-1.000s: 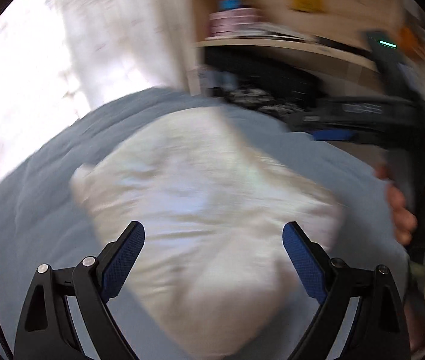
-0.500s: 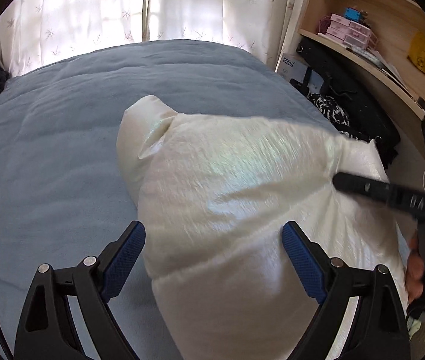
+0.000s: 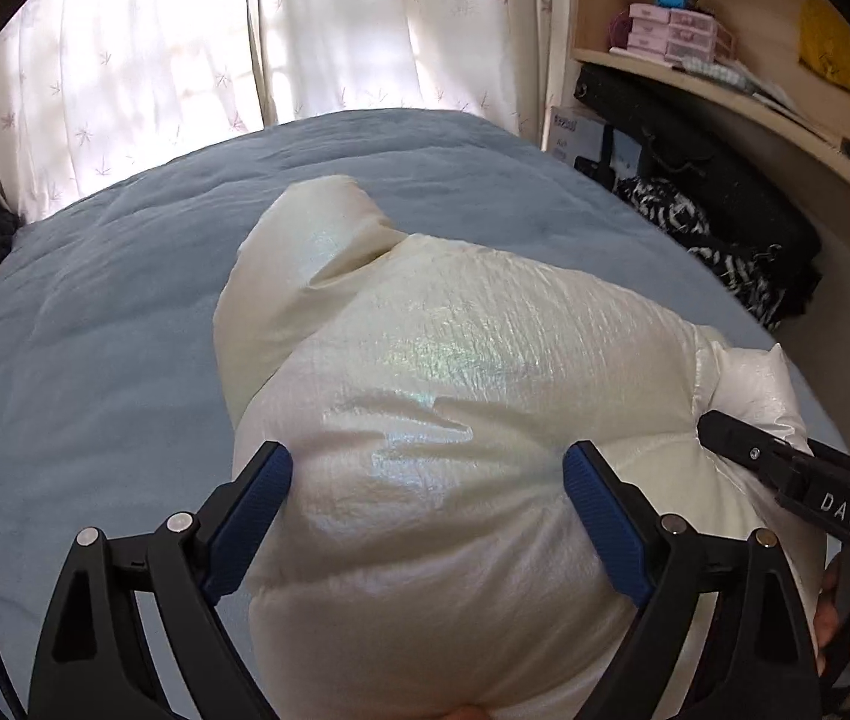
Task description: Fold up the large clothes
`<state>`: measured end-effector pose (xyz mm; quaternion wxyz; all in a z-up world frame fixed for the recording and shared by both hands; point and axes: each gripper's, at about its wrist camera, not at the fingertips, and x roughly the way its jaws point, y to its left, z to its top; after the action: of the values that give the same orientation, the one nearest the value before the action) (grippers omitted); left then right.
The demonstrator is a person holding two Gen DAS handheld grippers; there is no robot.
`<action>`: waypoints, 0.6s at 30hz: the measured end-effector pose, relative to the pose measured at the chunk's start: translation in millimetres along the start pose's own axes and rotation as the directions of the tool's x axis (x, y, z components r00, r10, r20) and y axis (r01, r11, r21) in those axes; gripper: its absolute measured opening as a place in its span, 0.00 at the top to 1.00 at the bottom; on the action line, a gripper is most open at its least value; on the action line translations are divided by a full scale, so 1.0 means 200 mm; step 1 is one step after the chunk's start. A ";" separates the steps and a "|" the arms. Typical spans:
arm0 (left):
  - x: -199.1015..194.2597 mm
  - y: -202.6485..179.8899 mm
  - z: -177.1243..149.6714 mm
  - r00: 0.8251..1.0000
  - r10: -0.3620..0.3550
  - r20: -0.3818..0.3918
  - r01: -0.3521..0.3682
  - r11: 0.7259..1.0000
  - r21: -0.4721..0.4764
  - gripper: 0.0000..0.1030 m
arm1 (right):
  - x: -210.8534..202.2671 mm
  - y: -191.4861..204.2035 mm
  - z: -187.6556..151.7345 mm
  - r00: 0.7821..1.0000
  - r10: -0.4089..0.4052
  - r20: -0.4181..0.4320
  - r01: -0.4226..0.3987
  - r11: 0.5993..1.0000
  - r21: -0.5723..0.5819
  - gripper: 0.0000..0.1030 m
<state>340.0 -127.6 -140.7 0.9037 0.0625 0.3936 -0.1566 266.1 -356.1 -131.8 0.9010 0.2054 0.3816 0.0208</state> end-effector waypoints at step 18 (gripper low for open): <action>0.23 0.11 -0.10 1.000 0.003 -0.022 -0.005 0.997 -0.071 0.01 | 0.23 0.00 -0.05 1.000 0.011 0.010 -0.011 1.000 -0.005 0.57</action>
<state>362.6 -113.7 -189.1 0.9012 0.0331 0.4087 -0.1402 291.9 -342.9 -170.3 0.9034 0.2053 0.3757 0.0256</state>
